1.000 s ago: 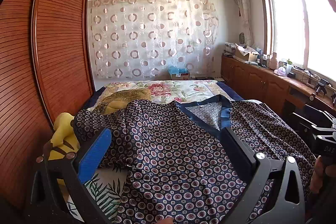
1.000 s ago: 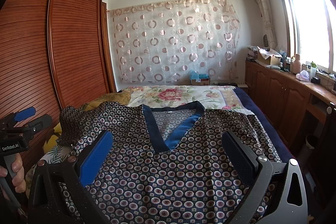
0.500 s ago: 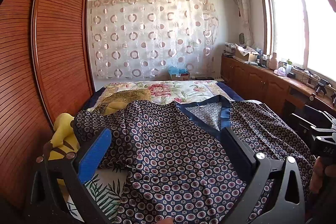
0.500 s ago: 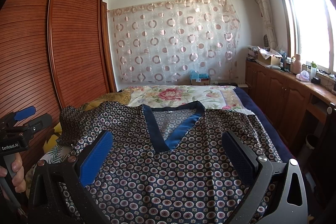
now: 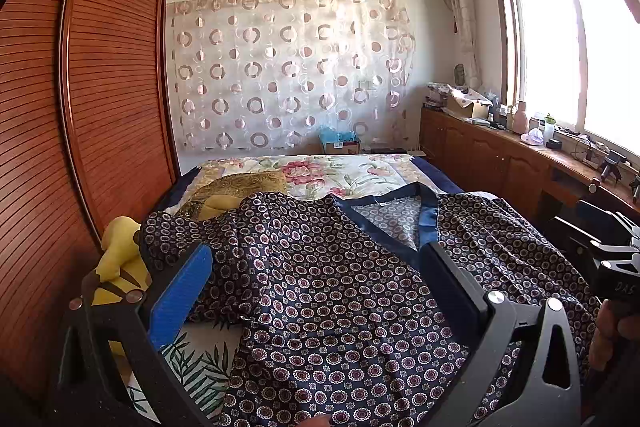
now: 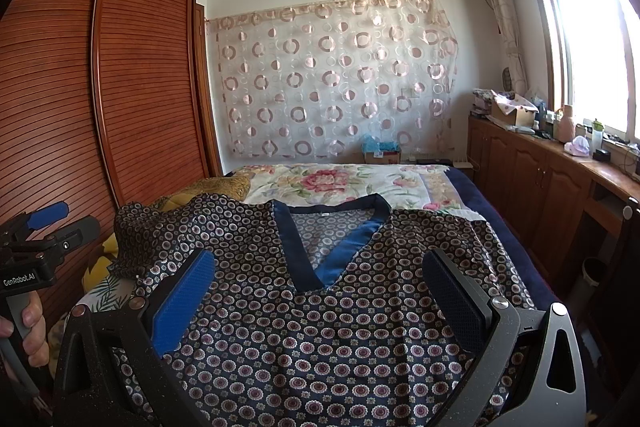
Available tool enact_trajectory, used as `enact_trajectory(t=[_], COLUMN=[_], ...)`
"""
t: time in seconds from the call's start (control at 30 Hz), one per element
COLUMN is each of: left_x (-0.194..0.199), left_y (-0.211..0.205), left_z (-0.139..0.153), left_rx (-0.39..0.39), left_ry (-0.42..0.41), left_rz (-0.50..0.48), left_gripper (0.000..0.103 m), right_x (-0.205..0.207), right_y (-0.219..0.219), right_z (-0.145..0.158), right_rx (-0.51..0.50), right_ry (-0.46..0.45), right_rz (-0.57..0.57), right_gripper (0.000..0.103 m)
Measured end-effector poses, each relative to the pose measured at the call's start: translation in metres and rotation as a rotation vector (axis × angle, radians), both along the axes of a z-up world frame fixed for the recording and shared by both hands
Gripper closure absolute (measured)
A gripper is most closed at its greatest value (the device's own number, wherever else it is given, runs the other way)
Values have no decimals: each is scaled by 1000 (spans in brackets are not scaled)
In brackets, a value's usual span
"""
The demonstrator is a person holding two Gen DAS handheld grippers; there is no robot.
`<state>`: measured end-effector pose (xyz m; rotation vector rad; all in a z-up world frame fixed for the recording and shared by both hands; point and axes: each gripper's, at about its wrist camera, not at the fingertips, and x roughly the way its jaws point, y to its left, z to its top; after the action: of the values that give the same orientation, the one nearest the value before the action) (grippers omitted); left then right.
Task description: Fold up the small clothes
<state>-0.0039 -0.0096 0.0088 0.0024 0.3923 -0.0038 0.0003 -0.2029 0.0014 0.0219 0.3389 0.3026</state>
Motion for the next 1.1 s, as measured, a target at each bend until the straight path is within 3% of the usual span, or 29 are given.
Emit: enact_trajectory(t=[0.47, 0.63, 1.1], left_x=[1, 16, 39], left_y=[-8, 8, 100], left_z=[4, -5, -40], left_rx=[-10, -15, -15], left_ry=[28, 74, 156], left_rz=[5, 20, 104], left_gripper=[0, 0, 0], right_x=[7, 19, 46], right_y=[3, 7, 31], right_z=[-6, -14, -31], right_rx=[0, -7, -39], right_ry=[15, 18, 92], right_rz=[15, 19, 131], right_gripper=[0, 0, 0])
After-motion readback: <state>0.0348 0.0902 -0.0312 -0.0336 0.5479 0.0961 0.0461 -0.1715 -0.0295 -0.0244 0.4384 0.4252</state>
